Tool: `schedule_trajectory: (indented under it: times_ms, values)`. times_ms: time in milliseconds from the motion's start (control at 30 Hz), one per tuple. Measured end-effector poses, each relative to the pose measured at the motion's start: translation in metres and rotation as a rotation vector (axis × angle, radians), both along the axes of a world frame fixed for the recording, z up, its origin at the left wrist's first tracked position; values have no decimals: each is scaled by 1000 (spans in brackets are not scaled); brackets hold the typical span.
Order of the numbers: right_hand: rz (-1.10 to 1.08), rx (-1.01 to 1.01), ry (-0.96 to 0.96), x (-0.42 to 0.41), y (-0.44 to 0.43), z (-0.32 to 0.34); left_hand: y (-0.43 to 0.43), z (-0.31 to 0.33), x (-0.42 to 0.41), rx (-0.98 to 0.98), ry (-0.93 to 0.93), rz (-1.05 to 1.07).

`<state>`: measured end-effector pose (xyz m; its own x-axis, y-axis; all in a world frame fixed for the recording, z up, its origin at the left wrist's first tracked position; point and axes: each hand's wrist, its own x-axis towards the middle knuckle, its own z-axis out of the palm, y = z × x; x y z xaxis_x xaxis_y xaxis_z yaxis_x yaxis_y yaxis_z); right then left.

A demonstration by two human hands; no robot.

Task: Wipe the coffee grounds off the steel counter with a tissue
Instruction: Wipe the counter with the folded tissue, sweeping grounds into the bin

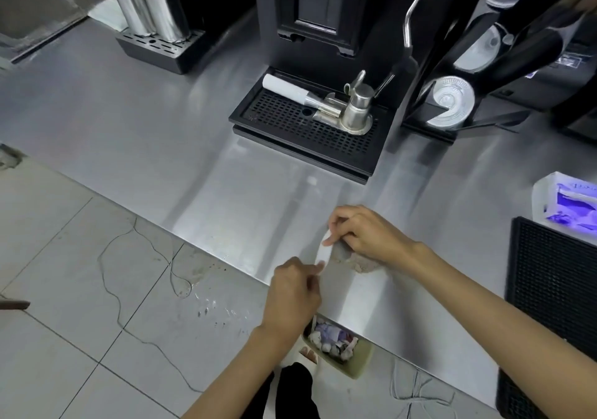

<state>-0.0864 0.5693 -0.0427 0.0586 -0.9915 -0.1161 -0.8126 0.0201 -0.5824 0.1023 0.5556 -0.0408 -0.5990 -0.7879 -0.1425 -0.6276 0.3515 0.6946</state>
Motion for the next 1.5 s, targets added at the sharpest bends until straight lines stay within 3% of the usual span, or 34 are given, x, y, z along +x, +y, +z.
schedule_trajectory:
  times_ms: [200,333,500,900,1133,1500]
  values:
    - [-94,12,27,-22,30,12,28,-3,-39,37,-10,-91]
    - [-276,11,-127,-41,44,13,21,3,-49,39,11,-100]
    - [-480,-66,-212,-77,64,12,-10,15,-78,-63,53,-214]
    - [-853,-194,-114,-149,52,-2,-72,14,-208,-508,-93,-566]
    - [-892,-210,39,-178,29,-5,-99,11,-260,-652,-176,-630]
    - [-853,-121,158,-171,29,-12,-104,9,-267,-682,-289,-735]
